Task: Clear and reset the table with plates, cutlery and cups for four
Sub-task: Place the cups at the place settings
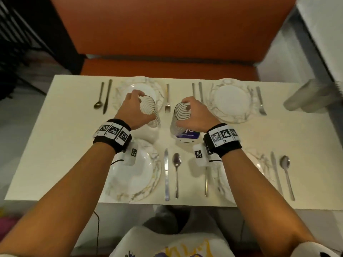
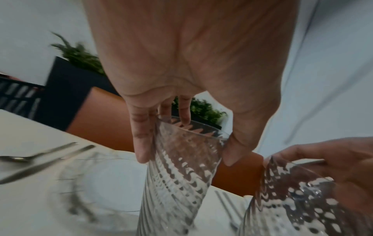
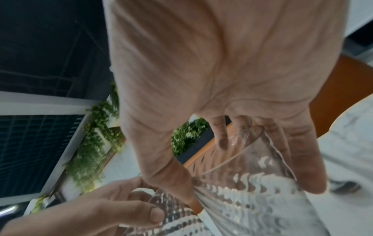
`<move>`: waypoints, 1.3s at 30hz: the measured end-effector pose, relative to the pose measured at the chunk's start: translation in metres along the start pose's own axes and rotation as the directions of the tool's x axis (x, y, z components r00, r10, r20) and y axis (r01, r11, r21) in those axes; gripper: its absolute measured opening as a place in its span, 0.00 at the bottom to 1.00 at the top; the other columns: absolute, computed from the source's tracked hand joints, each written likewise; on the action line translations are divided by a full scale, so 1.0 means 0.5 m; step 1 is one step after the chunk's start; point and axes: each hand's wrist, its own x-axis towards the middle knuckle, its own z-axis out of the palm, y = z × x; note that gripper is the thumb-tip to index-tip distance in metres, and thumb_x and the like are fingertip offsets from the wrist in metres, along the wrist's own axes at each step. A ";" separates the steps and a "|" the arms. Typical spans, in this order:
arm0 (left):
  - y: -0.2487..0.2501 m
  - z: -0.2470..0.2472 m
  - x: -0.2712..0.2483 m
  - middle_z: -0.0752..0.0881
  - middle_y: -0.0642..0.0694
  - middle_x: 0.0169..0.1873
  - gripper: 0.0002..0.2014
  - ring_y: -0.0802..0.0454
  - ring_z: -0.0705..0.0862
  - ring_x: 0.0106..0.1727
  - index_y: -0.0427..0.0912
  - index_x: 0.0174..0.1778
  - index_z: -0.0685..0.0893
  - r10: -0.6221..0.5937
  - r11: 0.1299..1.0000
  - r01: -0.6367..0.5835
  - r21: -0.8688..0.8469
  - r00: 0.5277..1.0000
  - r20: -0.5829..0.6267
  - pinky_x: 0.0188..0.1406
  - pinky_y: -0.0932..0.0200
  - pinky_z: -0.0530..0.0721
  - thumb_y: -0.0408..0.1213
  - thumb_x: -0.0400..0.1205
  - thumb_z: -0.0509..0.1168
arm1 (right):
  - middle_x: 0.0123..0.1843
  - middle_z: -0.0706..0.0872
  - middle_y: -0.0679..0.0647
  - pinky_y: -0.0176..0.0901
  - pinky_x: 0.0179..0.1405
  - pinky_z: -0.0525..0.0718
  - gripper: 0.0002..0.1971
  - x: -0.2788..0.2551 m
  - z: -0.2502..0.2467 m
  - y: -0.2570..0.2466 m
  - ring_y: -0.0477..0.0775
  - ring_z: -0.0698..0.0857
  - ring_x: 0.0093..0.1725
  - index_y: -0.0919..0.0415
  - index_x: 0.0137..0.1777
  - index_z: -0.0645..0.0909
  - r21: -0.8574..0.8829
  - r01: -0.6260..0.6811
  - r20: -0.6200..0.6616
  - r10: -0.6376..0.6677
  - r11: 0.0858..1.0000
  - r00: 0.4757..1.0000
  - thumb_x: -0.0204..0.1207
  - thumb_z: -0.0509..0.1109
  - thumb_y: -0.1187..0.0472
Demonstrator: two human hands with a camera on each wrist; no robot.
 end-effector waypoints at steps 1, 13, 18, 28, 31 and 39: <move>-0.033 -0.017 -0.006 0.76 0.41 0.69 0.41 0.46 0.81 0.63 0.45 0.75 0.70 -0.027 1.000 0.027 -0.005 0.999 -0.018 0.67 0.41 0.84 0.49 0.70 0.83 | 0.69 0.77 0.56 0.45 0.59 0.78 0.42 0.007 0.028 -0.018 0.54 0.78 0.66 0.51 0.78 0.68 -0.016 0.005 0.025 -0.004 1.000 1.000 0.65 0.83 0.49; -0.211 -0.073 -0.034 0.73 0.38 0.74 0.45 0.38 0.78 0.72 0.44 0.79 0.70 -0.141 0.990 0.142 0.019 0.988 -0.056 0.74 0.35 0.79 0.50 0.70 0.84 | 0.74 0.73 0.56 0.46 0.57 0.78 0.45 0.045 0.165 -0.091 0.57 0.75 0.72 0.53 0.80 0.65 -0.132 0.040 0.168 -0.018 0.990 0.986 0.65 0.83 0.54; -0.226 -0.060 -0.034 0.73 0.36 0.76 0.46 0.37 0.77 0.75 0.40 0.82 0.66 -0.168 0.986 0.165 -0.032 0.979 -0.119 0.75 0.37 0.78 0.47 0.72 0.83 | 0.76 0.71 0.57 0.56 0.69 0.80 0.47 0.045 0.177 -0.090 0.60 0.73 0.74 0.52 0.81 0.64 -0.154 0.043 0.176 -0.015 0.987 0.984 0.64 0.83 0.49; -0.218 -0.064 -0.017 0.73 0.34 0.76 0.46 0.37 0.74 0.77 0.35 0.82 0.65 -0.280 0.957 0.266 -0.116 0.952 -0.128 0.76 0.44 0.76 0.40 0.72 0.83 | 0.74 0.76 0.55 0.48 0.67 0.80 0.44 0.037 0.177 -0.084 0.56 0.77 0.71 0.56 0.79 0.67 -0.080 -0.013 0.187 0.028 0.997 0.982 0.67 0.84 0.46; -0.218 -0.066 -0.016 0.72 0.34 0.76 0.46 0.37 0.74 0.76 0.34 0.81 0.65 -0.276 0.959 0.264 -0.107 0.952 -0.131 0.75 0.46 0.76 0.38 0.72 0.83 | 0.74 0.76 0.55 0.46 0.64 0.79 0.44 0.032 0.171 -0.078 0.56 0.76 0.71 0.57 0.79 0.66 -0.100 -0.028 0.186 0.046 0.995 0.981 0.67 0.84 0.46; -0.218 -0.066 -0.014 0.69 0.33 0.79 0.48 0.35 0.72 0.78 0.35 0.84 0.62 -0.281 0.959 0.274 -0.070 0.953 -0.116 0.77 0.43 0.75 0.37 0.72 0.82 | 0.75 0.75 0.55 0.43 0.62 0.76 0.45 0.030 0.168 -0.075 0.56 0.76 0.73 0.57 0.80 0.66 -0.089 -0.037 0.174 0.052 0.995 0.983 0.67 0.84 0.45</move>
